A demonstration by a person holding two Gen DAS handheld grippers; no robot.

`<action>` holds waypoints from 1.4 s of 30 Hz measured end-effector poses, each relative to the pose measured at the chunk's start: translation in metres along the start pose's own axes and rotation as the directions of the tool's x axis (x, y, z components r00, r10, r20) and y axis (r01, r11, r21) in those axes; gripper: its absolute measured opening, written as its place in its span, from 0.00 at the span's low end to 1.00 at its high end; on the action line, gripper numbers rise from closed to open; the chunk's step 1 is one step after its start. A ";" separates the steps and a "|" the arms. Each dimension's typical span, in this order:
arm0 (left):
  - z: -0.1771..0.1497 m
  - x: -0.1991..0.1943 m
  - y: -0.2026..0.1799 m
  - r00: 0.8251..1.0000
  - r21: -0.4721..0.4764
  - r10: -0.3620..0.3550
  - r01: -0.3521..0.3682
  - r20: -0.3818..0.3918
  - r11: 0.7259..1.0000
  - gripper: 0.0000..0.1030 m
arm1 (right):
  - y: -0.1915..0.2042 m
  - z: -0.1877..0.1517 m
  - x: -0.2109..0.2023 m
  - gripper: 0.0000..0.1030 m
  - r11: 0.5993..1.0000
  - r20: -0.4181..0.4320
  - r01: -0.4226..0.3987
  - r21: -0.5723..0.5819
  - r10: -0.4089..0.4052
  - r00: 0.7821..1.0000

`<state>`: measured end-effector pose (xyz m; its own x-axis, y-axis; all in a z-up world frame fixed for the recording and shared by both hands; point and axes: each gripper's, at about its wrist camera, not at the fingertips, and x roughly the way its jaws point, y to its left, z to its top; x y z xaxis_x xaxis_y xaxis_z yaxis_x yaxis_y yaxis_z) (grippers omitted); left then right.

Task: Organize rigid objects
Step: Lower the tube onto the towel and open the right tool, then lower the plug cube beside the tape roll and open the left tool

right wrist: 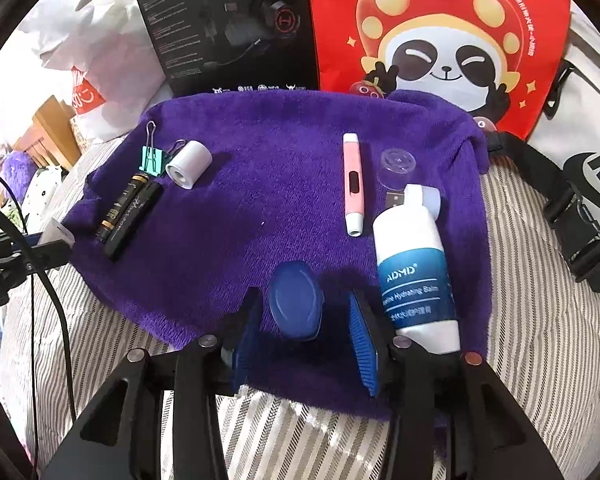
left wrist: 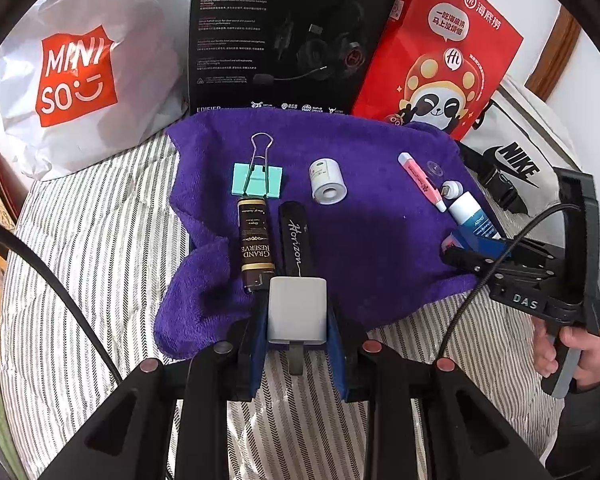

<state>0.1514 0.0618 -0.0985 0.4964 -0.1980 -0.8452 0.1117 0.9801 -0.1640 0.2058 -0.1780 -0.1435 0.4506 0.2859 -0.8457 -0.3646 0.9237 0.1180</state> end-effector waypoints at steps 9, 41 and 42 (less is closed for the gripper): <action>0.007 0.001 -0.006 1.000 -0.002 -0.013 0.013 0.006 1.000 0.25 | -0.003 -0.007 -0.024 0.42 1.000 0.033 0.009 0.003 -0.009 0.999; 0.053 0.082 -0.060 0.996 0.142 0.083 -0.076 -0.043 0.987 0.25 | -0.048 -0.061 -0.076 0.43 0.985 0.087 -0.048 0.163 0.034 0.996; 0.052 0.083 -0.061 0.995 0.148 0.087 -0.080 -0.042 0.986 0.25 | -0.049 -0.061 -0.076 0.43 0.985 0.087 -0.048 0.166 0.034 0.996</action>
<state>0.2309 -0.0153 -0.1322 0.4675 -0.1114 -0.8770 0.1983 0.9800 -0.0188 0.1393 -0.2609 -0.1168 0.5071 0.3386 -0.7926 -0.2460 0.9382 0.2435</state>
